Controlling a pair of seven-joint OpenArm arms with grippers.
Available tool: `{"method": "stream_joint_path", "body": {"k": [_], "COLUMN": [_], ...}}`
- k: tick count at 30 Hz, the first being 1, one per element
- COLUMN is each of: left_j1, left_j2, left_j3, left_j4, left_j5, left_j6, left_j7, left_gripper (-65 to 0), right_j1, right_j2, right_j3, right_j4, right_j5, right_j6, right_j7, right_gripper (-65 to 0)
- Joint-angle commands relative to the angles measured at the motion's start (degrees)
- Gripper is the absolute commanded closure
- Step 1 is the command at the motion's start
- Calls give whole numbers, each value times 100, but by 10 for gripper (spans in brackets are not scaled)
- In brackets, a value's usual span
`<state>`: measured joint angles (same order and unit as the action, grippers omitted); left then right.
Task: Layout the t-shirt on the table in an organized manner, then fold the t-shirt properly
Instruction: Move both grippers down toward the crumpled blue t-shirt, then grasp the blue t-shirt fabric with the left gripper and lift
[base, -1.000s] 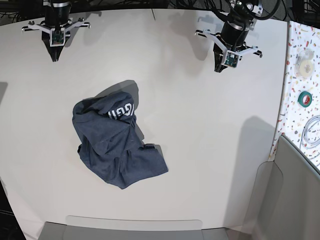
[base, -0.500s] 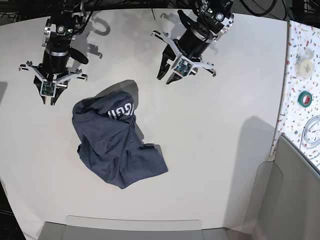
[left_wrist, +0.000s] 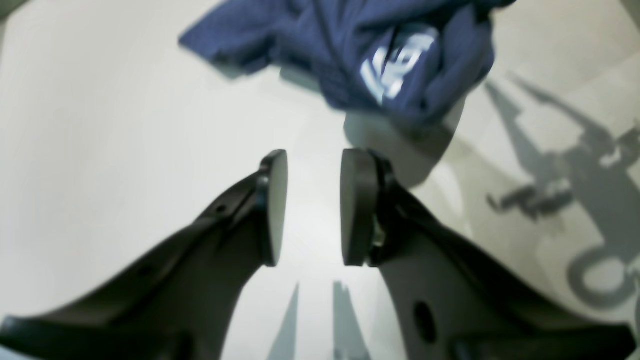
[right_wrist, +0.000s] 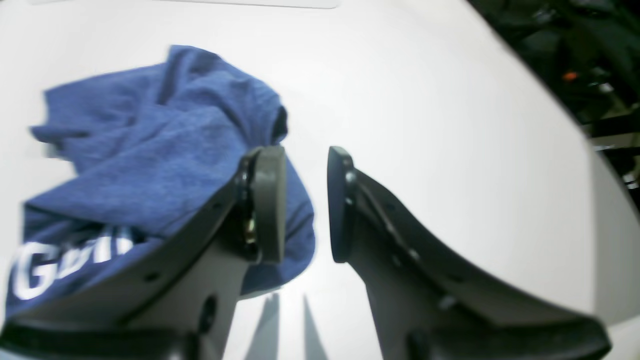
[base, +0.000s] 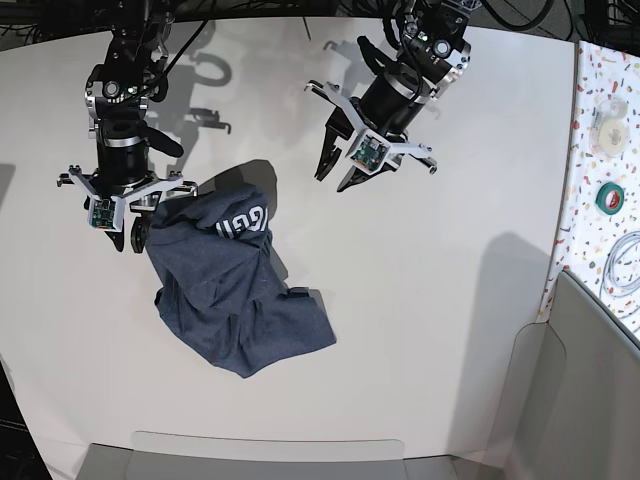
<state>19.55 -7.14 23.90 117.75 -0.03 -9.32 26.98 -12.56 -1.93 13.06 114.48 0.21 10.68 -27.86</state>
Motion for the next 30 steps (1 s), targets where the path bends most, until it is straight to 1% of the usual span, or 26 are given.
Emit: {"method": "stream_joint_path", "body": {"k": [1,2,4,6,8,10,11,13,16,20,24,25,28,30], "left_j1": [-87,-210,-544,-896,-1318,-1775,-2003,-2390,-2865,-3375,-3744,-3867,-4192,-4474], "left_j2": [15,15,41,50,111,138,191,428,797,1219,1544,1614,1614,1614], "left_j3": [6,6,6,32,296,568,726,964,1298,1737,1852,1852,1843,1940], "left_j4": [106,106,115,106,106,106,97,-79,-615,-1424,-2074,-2268,-2804,-3200], "left_j5": [-10,-10,-10,-19,-19,-19,-19,-10,-10,-10,-1,16,-1,-1], "left_j6": [14,14,14,14,14,14,14,14,14,14,14,14,40,66], "left_j7": [23,216,629,1025,1385,1746,1939,2247,2555,2660,2660,2660,2660,2616], "left_gripper": [-208,-218,-230,-233,-233,-233,-234,-239,-268,-275,-275,-275,-275,-275], "right_j1": [21,-15,-67,-103,-182,-199,-261,-375,-604,-832,-973,-1008,-1061,-1070], "right_j2": [40,40,22,13,40,40,40,40,31,22,4,4,-13,-110], "right_j3": [96,228,712,1142,1512,1811,1951,2171,2408,2742,2830,2830,2822,2804], "right_j4": [117,117,108,38,-67,-146,-182,-199,-199,-199,-199,-199,-199,-199], "right_j5": [107,203,370,555,722,784,784,801,801,801,810,810,810,810], "right_j6": [9,9,9,9,9,9,18,18,18,18,18,18,18,18], "right_j7": [161,161,161,161,161,161,161,161,161,161,170,170,170,170], "right_gripper": [-165,-182,-235,-297,-356,-393,-400,-397,-397,-397,-397,-397,-397,-397]}}
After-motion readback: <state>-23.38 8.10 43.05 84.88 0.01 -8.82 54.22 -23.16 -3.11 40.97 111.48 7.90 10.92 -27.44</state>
